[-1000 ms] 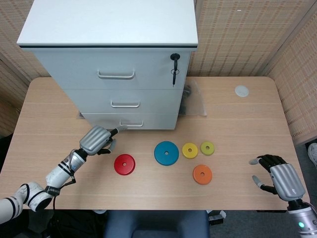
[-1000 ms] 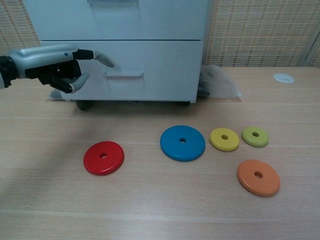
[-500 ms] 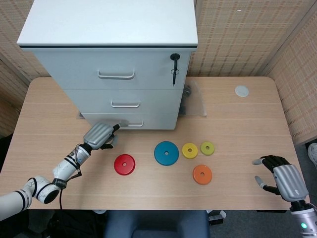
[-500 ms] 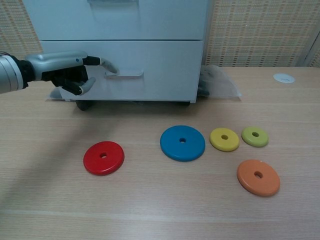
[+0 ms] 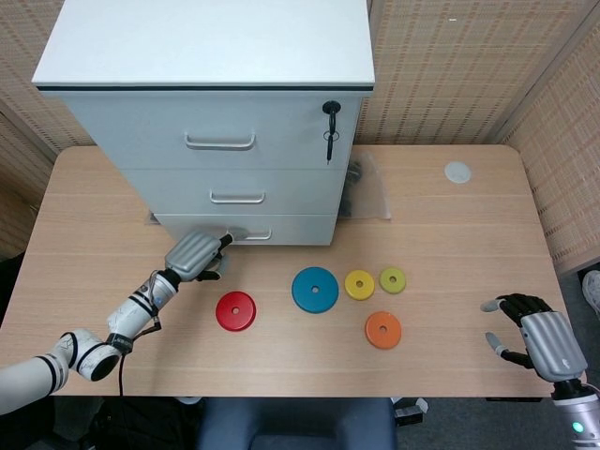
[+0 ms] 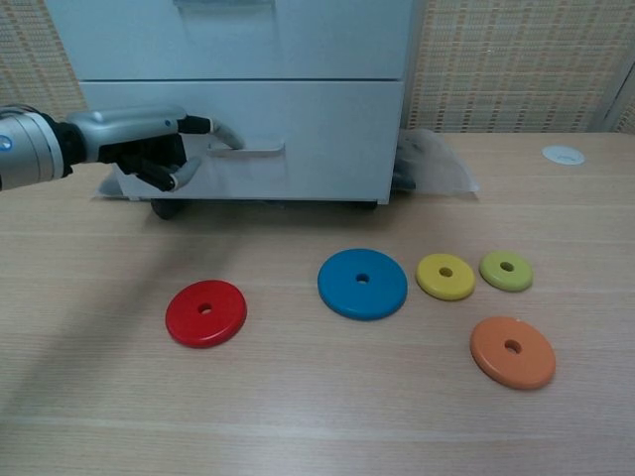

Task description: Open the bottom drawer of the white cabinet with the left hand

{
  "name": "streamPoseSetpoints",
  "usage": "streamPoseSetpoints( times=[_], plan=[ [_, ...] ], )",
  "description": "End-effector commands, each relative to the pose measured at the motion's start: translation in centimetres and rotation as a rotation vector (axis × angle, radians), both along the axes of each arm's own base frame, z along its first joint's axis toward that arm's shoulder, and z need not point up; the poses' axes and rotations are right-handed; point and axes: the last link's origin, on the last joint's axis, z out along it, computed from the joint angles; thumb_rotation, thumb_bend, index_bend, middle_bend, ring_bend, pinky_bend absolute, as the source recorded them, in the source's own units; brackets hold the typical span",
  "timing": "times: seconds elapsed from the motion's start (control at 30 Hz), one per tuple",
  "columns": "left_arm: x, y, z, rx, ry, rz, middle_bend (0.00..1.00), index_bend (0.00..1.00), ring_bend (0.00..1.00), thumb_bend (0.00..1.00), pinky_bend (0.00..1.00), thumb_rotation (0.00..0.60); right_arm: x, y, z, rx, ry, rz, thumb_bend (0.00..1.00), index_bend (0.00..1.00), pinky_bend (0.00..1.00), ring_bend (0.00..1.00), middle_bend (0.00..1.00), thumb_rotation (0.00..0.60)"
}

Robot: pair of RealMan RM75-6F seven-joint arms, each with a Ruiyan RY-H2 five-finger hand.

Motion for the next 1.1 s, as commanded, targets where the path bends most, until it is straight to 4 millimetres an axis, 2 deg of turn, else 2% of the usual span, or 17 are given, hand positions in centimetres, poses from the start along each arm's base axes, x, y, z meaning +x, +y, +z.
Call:
streamPoseSetpoints(
  times=[0.03, 0.33, 1.1],
  plan=[
    [0.0, 0.0, -0.2, -0.005, 0.005, 0.0, 0.95, 0.17, 0.99, 0.68, 1.0, 0.6, 0.0, 0.0, 0.0, 0.0, 0.0, -0.002, 0.27, 0.38, 0.29, 0.29, 0.38, 0.6],
    [0.3, -0.5, 0.0, -0.022, -0.006, -0.003, 0.95, 0.19, 0.99, 0.68, 1.0, 0.6, -0.1, 0.0, 0.0, -0.001, -0.001, -0.005, 0.27, 0.38, 0.29, 0.29, 0.38, 0.6],
    [-0.4, -5.3, 1.9, -0.063, 0.031, -0.068, 0.95, 0.2, 0.99, 0.68, 1.0, 0.6, -0.1, 0.0, -0.2, 0.005, -0.003, -0.008, 0.27, 0.38, 0.29, 0.29, 0.38, 0.6]
  ],
)
